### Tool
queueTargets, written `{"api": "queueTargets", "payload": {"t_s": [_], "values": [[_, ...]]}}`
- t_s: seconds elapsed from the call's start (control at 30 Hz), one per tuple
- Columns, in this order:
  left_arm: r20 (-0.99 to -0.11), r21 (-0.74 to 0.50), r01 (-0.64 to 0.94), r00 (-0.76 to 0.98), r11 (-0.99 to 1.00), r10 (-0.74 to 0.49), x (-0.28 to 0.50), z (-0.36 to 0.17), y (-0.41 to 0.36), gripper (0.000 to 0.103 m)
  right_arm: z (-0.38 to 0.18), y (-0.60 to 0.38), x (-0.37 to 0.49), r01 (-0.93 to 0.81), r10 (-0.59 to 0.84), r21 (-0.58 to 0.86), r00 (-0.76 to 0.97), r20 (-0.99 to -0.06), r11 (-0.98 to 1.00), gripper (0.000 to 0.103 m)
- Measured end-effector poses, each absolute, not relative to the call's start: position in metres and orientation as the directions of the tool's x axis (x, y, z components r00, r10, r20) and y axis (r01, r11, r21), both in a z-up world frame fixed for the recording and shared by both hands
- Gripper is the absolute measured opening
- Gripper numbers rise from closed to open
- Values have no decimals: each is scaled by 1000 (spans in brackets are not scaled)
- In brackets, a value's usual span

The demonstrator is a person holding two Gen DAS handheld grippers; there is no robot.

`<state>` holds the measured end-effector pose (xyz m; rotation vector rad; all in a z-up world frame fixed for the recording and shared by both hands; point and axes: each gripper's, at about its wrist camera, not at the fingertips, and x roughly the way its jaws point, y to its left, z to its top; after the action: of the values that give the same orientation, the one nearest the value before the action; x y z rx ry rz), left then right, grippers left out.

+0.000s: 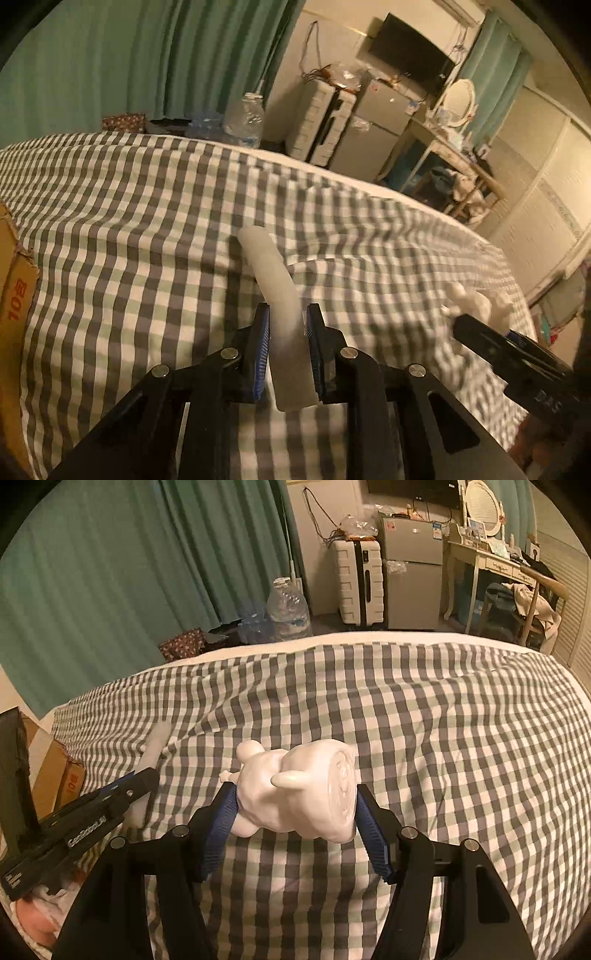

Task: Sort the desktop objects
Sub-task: 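Carry foam roll and figurine into cardboard box and open both tools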

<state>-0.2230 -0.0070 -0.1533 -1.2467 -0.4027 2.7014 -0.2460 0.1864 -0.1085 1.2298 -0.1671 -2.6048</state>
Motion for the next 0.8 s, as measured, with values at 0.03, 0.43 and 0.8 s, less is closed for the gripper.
{"api": "queueTargets", "payload": {"t_s": [0.03, 0.43, 0.8], "values": [[-717, -303, -20, -654, -953, 242, -217, -148, -7, 20, -105, 187, -244, 181, -279, 212, -615, -738, -960, 63], [-650, -323, -74, -708, -943, 278, -141, -88, -9, 20, -65, 181, -188, 190, -279, 204, -660, -698, -960, 63], [-621, -296, -69, -744, -953, 247, -74, -27, -19, 20, -18, 175, -108, 251, -338, 226, -680, -651, -941, 63]]}}
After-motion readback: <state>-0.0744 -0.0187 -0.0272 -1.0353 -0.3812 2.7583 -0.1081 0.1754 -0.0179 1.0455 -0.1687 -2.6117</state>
